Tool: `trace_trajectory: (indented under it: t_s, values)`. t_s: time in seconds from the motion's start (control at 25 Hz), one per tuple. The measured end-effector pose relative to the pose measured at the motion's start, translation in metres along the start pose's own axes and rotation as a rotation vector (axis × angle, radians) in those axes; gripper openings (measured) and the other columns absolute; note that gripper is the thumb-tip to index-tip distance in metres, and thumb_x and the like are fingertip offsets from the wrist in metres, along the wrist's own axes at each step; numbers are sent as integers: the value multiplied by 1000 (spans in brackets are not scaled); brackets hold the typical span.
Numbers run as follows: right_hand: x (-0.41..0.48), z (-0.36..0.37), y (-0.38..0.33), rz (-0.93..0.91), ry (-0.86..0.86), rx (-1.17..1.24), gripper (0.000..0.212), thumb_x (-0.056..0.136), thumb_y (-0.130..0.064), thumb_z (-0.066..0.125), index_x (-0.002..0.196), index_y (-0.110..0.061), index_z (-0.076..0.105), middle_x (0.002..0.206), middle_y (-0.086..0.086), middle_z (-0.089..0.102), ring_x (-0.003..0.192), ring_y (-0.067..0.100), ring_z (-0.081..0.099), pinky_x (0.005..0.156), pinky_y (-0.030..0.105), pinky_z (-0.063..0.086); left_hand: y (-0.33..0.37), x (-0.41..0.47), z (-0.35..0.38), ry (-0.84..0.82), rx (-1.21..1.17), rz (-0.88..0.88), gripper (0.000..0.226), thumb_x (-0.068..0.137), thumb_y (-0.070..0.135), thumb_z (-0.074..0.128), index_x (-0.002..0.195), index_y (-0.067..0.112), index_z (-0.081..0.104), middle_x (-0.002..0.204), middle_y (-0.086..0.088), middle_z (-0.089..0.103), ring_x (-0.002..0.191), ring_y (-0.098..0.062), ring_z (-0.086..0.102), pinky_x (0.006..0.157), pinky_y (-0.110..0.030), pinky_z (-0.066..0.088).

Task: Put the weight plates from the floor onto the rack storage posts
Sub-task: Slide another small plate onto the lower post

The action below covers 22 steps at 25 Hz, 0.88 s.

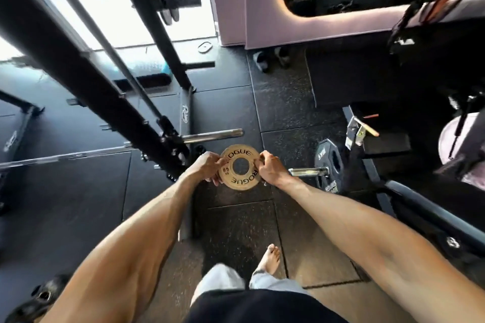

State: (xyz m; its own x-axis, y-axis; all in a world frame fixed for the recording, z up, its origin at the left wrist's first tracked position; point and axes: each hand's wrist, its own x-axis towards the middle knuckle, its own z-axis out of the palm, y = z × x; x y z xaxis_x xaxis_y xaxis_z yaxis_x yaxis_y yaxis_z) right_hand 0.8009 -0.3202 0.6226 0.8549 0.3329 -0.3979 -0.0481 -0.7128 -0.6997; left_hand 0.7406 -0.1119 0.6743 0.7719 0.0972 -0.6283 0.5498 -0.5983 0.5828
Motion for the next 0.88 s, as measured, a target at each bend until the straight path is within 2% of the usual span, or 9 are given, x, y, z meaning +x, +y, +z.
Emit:
trace_trajectory:
  t_s: [0.16,0.32,0.44,0.52,0.64,0.68,0.8,0.88]
  values:
    - [70,-50,-4,9,48,36,24,101,-21,50,111,-3,60,109,20,70,96,36,67,73,37,52,62,63,-25,67,38,55,34,106,37,38,100,19,67,60,-5,71,39,-10,62,39,-20,43]
    - [149,-85,-10,4,88,44,23,101,-20,48,110,-3,60,106,19,71,93,36,68,71,38,53,101,139,-58,78,96,74,44,105,39,38,92,10,68,60,-6,72,43,-16,65,43,-22,47]
    - [210,-110,-30,19,109,6,24,100,-23,46,108,-4,60,104,20,71,92,37,68,72,38,53,133,189,-98,100,88,124,39,105,32,42,83,9,66,65,-11,71,40,-15,62,41,-22,47]
    - [251,-129,-49,12,125,-1,25,100,-23,45,105,-4,60,102,21,71,91,38,68,72,40,53,156,221,-131,96,99,119,37,106,30,41,90,7,64,73,-18,72,37,-11,59,37,-18,42]
    - [301,-154,-80,-7,123,-6,26,101,-25,41,106,-6,58,95,17,69,82,33,66,61,33,48,183,263,-175,107,150,120,36,106,29,39,95,4,62,80,-23,72,33,-7,57,33,-17,41]
    - [314,-161,-89,-3,120,20,26,100,-26,41,107,-7,57,95,16,68,82,30,65,61,33,48,192,274,-187,117,146,118,36,106,28,39,96,2,62,80,-23,72,32,-6,57,33,-17,41]
    - [360,-185,-109,-16,97,50,29,97,-32,47,110,-8,57,101,16,69,88,33,68,75,48,58,214,315,-217,146,145,130,40,106,27,40,100,-4,64,80,-22,72,32,-5,56,34,-17,43]
    - [394,-200,-116,-40,78,49,29,95,-34,51,110,-9,56,101,14,69,88,32,69,77,52,58,223,341,-232,160,107,151,39,106,27,41,101,-4,64,77,-19,72,34,-6,56,37,-18,44]
